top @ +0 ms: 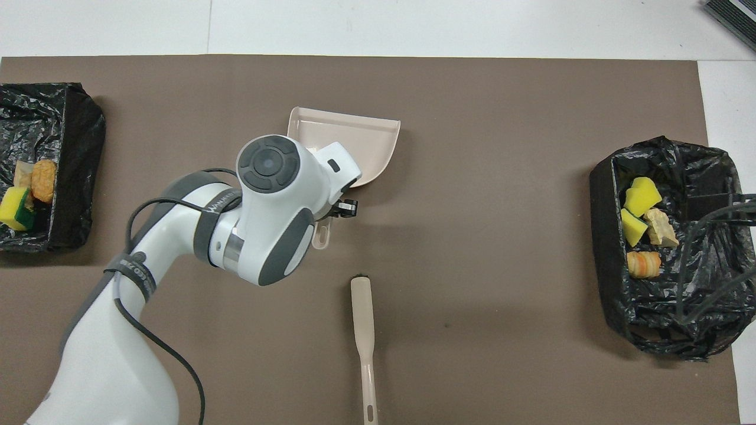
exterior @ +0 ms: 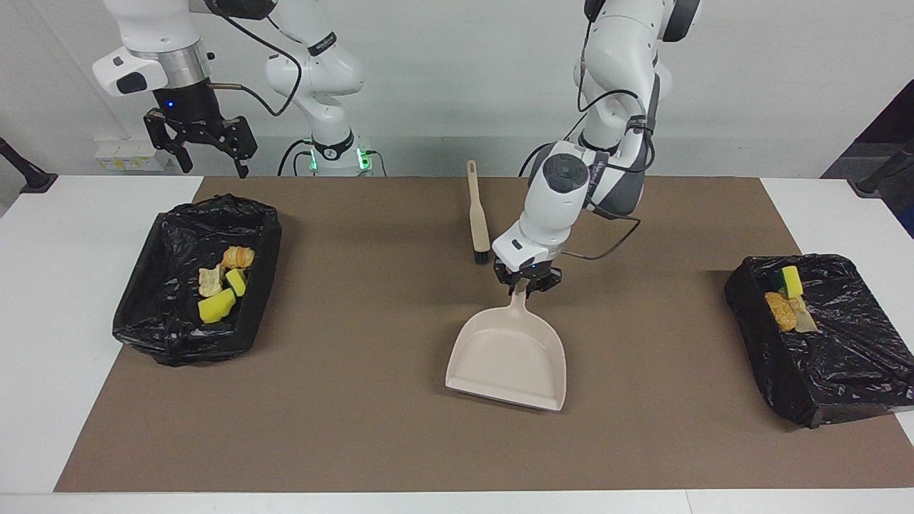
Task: Sweep and dump trash in bin
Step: 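Set the dustpan down at the table center with the left gripper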
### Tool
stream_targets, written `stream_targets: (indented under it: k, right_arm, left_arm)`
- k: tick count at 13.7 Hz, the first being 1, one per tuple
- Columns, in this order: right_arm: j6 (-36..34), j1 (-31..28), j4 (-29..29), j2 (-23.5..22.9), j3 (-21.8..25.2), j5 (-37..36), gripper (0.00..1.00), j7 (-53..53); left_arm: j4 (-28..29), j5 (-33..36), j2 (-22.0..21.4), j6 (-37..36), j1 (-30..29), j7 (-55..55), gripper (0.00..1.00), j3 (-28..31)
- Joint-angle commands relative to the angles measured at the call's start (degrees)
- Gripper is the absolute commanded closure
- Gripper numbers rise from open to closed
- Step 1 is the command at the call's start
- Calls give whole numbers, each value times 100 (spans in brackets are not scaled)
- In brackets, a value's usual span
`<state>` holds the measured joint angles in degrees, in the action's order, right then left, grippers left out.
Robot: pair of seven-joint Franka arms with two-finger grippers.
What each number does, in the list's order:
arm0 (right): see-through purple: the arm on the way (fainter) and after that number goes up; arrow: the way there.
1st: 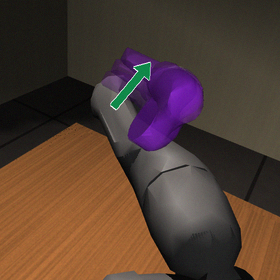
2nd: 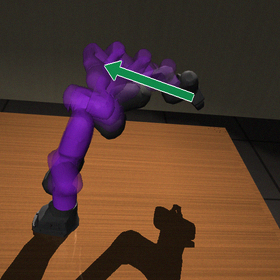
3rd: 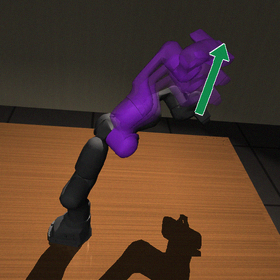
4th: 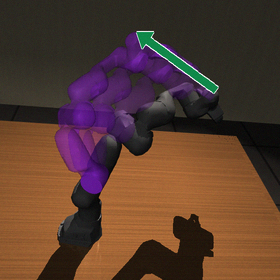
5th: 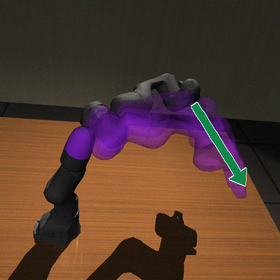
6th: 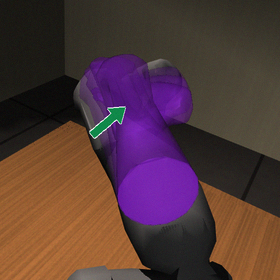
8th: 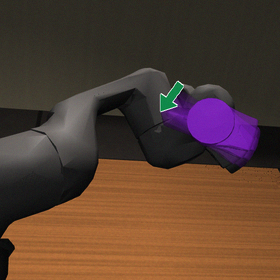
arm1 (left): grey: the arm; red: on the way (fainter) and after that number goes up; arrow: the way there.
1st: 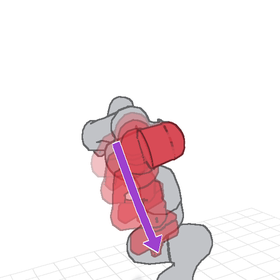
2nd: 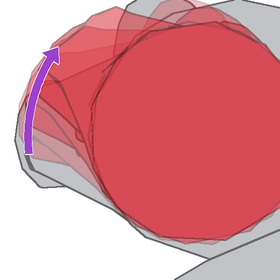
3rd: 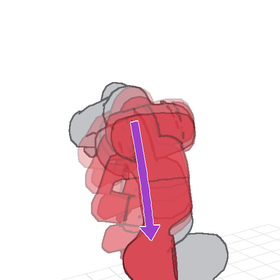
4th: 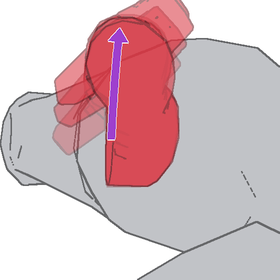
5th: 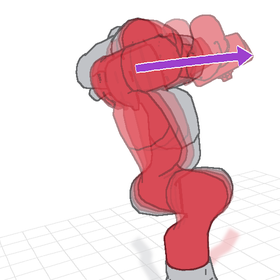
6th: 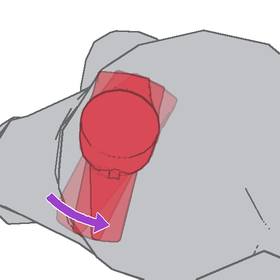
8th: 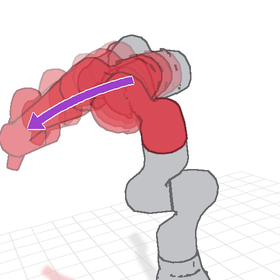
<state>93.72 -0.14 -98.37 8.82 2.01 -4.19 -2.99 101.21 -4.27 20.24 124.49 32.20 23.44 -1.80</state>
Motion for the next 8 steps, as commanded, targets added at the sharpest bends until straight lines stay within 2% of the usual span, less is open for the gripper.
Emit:
stream_targets:
  k: [1,3,4,5,7,8]
  right_arm:
    - [-469,-240,679,-530,-51,41,0,177]
    - [-425,-399,487,-487,-43,312,0,159]
    - [-407,-452,390,-486,-34,470,0,167]
    - [-242,-391,354,-486,-42,498,0,150]
    - [-336,-408,388,-495,-43,402,0,307]
    - [-476,-426,476,-486,-42,384,0,413]
  left_arm:
    - [-188,-74,383,225,384,1415,100,127]
    - [-312,-83,507,242,384,1838,100,127]
    - [-304,-91,507,242,384,1962,91,127]
    - [-295,-109,507,242,375,1981,64,119]
    - [-286,-83,507,242,358,1920,0,127]
    - [-295,-65,498,286,323,1823,0,127]
